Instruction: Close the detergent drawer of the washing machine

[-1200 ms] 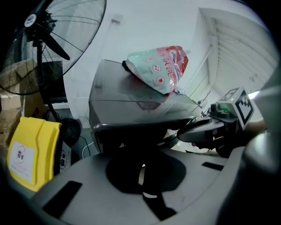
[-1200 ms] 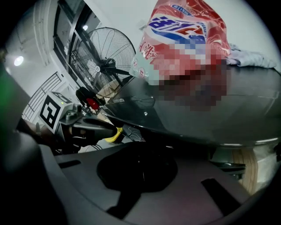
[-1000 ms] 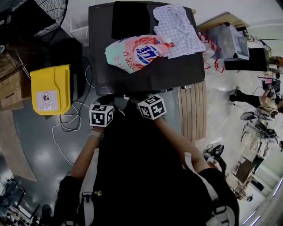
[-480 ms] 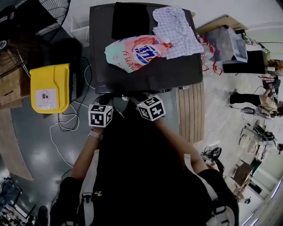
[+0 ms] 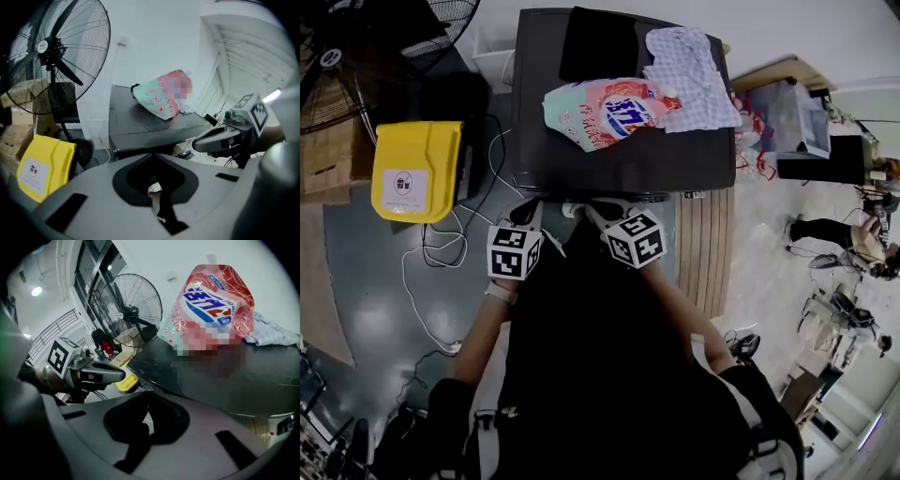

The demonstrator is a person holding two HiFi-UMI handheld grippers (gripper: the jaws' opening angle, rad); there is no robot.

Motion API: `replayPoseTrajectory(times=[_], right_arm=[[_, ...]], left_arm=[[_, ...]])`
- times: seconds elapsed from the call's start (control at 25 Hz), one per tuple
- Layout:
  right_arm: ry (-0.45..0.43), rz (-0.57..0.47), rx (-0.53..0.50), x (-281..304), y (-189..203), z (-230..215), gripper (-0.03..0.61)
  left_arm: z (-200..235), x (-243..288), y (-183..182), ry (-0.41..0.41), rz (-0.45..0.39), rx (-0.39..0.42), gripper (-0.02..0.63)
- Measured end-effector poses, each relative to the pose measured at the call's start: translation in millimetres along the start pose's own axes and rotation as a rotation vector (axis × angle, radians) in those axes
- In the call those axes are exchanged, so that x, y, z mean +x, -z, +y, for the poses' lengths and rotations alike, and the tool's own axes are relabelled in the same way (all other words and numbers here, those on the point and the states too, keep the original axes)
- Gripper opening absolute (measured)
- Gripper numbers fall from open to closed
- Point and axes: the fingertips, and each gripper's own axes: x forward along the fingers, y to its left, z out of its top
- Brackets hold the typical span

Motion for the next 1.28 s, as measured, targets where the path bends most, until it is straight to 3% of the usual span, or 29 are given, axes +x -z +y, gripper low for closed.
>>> replayPoseTrajectory(times=[0.4,0.72,1.04,1.28], right_arm=[[-0.071,-0.116,-0.183,-33.3,-71.3,35.0,0.017],[-0.203,-0.228,-0.379,-62.9,-143.9,68.2,0.017],[-0.306,-0.361,-0.572,-100.6,-197.7,98.1,0.017],[-0.366,-0.499,-0.622,-138.7,-228.4,114.3,0.017]], left_arm=[[7.9,-63.4,-59.5,-0.091,-0.191,0.009,0.011],[-0.6,-118.2,-126.3,-0.184,-0.397,0.025,0.011],[-23.8,-167.0,-169.8,-0.315,-0.557,0.051,0.012],[-45.7,-200.5,-193.8,-0.4,-0.669,0.095,0.012]])
